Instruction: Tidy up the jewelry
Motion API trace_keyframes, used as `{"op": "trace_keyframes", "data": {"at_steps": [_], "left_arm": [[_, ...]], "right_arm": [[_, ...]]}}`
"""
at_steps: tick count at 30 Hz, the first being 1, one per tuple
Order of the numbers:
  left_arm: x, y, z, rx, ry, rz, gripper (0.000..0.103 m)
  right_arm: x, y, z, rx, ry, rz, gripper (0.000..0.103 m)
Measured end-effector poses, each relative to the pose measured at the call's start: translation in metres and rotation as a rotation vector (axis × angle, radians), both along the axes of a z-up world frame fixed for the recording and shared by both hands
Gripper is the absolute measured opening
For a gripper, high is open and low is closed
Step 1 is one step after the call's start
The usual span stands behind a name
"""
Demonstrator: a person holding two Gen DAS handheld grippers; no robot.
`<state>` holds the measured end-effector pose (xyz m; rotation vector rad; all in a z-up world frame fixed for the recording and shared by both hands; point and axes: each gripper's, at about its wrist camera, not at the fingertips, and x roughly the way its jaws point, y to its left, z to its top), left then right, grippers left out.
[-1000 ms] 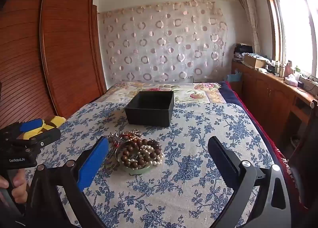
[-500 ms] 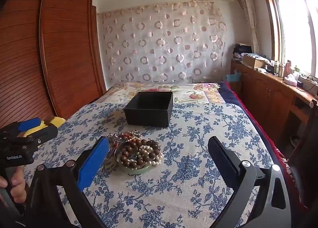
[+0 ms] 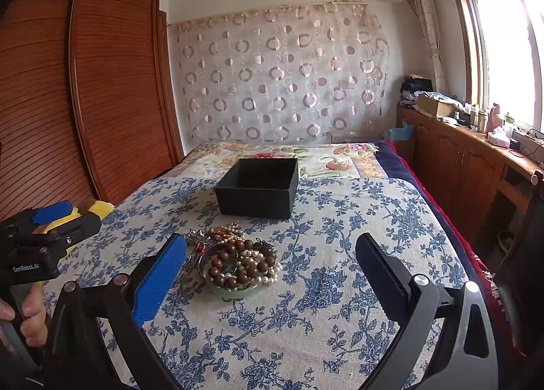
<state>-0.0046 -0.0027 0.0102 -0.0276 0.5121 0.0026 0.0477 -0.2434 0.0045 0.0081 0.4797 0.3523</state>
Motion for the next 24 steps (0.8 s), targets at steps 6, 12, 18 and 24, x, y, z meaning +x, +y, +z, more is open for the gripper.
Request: {"op": "trace_keyframes", "data": {"at_steps": [6, 12, 18, 24], "left_arm": [[-0.0011, 0.0001, -0.0002, 0.0, -0.005, -0.001, 0.097], [-0.0011, -0.0004, 0.0005, -0.001, -0.006, -0.001, 0.097], [-0.0015, -0.0003, 0.0011, -0.001, -0.008, -0.002, 0.097], [-0.0016, -0.0003, 0.0009, -0.001, -0.007, -0.001, 0.097]], "right_arm": [[-0.0001, -0.0003, 0.0011, 0.001, -0.001, -0.001, 0.101], [-0.0007, 0.004, 0.0021, 0.002, -0.002, 0.0, 0.101], [-0.0004, 0.0035, 0.0025, 0.003, -0.002, 0.0, 0.101], [-0.0012, 0.0071, 0.0063, 0.002, -0.004, 0.002, 0.101]]}}
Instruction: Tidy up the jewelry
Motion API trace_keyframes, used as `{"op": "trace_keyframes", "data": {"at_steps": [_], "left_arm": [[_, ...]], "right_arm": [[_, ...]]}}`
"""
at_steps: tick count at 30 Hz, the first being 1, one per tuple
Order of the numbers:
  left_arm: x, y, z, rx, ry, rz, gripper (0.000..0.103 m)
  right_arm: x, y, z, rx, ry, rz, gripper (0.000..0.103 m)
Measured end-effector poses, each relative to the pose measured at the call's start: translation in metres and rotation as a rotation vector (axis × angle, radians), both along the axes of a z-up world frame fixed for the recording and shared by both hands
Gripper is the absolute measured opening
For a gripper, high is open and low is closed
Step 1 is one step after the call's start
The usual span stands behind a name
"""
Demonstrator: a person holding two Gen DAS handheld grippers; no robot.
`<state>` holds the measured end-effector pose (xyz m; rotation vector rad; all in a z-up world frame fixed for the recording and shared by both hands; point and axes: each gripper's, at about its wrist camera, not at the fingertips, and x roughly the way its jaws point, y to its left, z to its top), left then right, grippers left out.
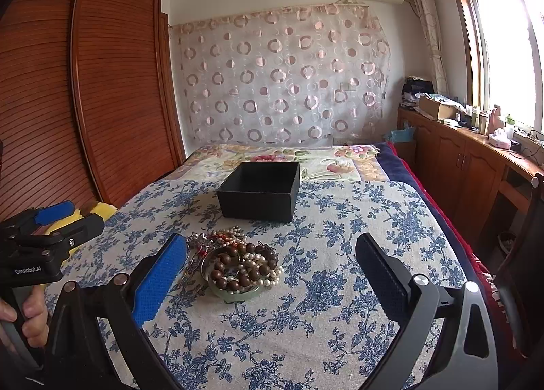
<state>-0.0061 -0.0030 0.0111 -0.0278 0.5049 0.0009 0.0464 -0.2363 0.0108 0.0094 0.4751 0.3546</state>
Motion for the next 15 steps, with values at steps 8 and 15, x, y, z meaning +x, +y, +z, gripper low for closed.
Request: {"op": "trace_keyframes", "data": {"at_steps": [8, 15], "left_arm": [[-0.0002, -0.0011, 0.001, 0.001, 0.0, -0.001, 0.097], [-0.0002, -0.0008, 0.0007, 0.0, 0.0, 0.0, 0.097]], "right_arm": [[-0.0002, -0.0027, -0.0021, 0.001, 0.0, -0.001, 0.101], [-0.0002, -0.0029, -0.0023, 0.003, -0.001, -0.001, 0.101]]}}
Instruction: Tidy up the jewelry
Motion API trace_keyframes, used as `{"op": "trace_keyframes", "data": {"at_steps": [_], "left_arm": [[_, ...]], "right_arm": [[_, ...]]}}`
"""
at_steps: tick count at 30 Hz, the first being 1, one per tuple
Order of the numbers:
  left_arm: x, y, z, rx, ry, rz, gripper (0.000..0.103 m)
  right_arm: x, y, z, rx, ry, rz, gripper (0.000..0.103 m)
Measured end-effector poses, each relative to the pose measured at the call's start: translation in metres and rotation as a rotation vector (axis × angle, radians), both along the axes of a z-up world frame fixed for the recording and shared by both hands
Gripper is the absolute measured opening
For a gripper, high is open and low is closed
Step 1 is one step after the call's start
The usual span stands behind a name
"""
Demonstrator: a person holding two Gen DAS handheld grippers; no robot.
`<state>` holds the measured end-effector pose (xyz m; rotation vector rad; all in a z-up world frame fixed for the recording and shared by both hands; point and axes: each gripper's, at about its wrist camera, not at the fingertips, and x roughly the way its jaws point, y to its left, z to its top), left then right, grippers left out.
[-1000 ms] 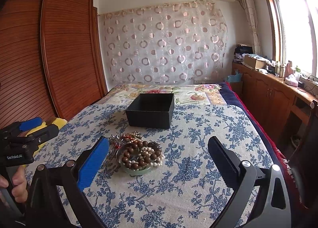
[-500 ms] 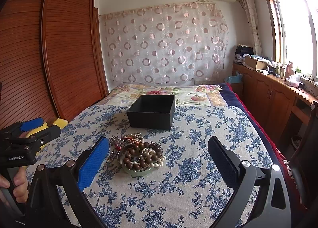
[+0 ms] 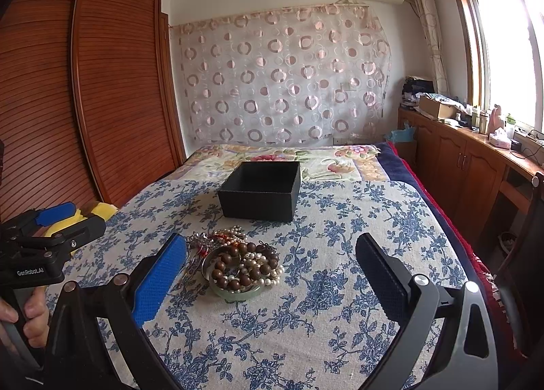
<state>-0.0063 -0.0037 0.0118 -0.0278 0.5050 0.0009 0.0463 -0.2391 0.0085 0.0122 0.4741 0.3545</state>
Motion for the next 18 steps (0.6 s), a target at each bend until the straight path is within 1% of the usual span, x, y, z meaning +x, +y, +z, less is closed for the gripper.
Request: {"op": "trace_keyframes", "data": {"at_steps": [14, 18], "left_arm": [[0.0, -0.001, 0.0, 0.001, 0.001, -0.001, 0.097], [0.0, -0.002, -0.001, 0.0, 0.008, -0.003, 0.097]], "right_arm": [[0.001, -0.002, -0.002, 0.001, 0.0, 0.0, 0.101], [-0.005, 0.006, 0.01, -0.001, 0.008, 0.003, 0.101]]}}
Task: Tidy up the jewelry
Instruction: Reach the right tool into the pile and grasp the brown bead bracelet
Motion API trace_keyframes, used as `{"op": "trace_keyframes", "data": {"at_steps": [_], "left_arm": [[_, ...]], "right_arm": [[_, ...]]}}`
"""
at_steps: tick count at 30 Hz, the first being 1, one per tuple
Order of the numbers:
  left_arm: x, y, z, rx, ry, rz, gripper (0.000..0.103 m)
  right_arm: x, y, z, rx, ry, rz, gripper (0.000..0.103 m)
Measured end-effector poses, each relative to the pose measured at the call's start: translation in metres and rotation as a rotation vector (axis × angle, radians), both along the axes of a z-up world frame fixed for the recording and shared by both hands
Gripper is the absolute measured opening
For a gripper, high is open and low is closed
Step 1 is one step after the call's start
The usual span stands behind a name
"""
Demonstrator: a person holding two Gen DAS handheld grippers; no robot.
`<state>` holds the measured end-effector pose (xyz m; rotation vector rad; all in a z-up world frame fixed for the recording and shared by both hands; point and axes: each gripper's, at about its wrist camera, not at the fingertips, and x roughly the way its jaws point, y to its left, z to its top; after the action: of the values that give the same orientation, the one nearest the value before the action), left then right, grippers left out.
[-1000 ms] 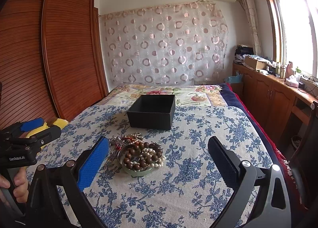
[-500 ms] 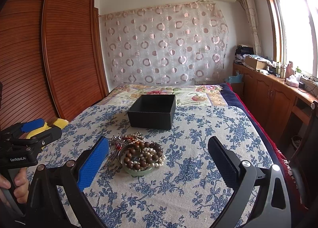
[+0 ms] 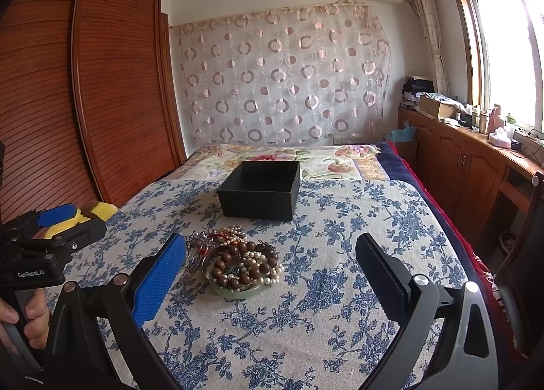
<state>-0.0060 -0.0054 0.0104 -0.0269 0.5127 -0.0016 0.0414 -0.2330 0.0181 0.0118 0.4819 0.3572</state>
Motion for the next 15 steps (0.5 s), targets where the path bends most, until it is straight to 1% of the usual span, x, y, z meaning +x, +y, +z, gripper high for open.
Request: {"op": "trace_keyframes", "data": {"at_steps": [3, 5, 8, 9, 11, 13, 14, 15], "left_arm": [[0.0, 0.0, -0.004, -0.002, 0.009, -0.003, 0.097], [0.002, 0.002, -0.009, -0.005, 0.021, -0.004, 0.097], [0.006, 0.004, -0.018, -0.01, 0.048, -0.013, 0.097], [0.008, 0.005, -0.021, -0.01, 0.057, -0.013, 0.097], [0.012, 0.005, -0.027, -0.013, 0.074, -0.017, 0.097], [0.015, 0.006, -0.031, -0.015, 0.087, -0.022, 0.097], [0.016, 0.006, -0.033, -0.017, 0.092, -0.025, 0.097], [0.018, 0.007, -0.036, -0.018, 0.1, -0.027, 0.097]], "right_arm": [[0.002, 0.005, -0.001, -0.005, 0.013, 0.003, 0.101], [0.004, 0.001, -0.007, -0.004, 0.015, 0.005, 0.101], [0.013, 0.003, -0.019, -0.012, 0.048, 0.041, 0.101], [0.017, -0.002, -0.027, -0.014, 0.053, 0.046, 0.1], [0.025, -0.003, -0.035, -0.024, 0.08, 0.064, 0.094], [0.029, -0.001, -0.04, -0.034, 0.098, 0.077, 0.084], [0.034, 0.001, -0.045, -0.046, 0.118, 0.092, 0.082], [0.035, 0.001, -0.048, -0.05, 0.126, 0.1, 0.077]]}}
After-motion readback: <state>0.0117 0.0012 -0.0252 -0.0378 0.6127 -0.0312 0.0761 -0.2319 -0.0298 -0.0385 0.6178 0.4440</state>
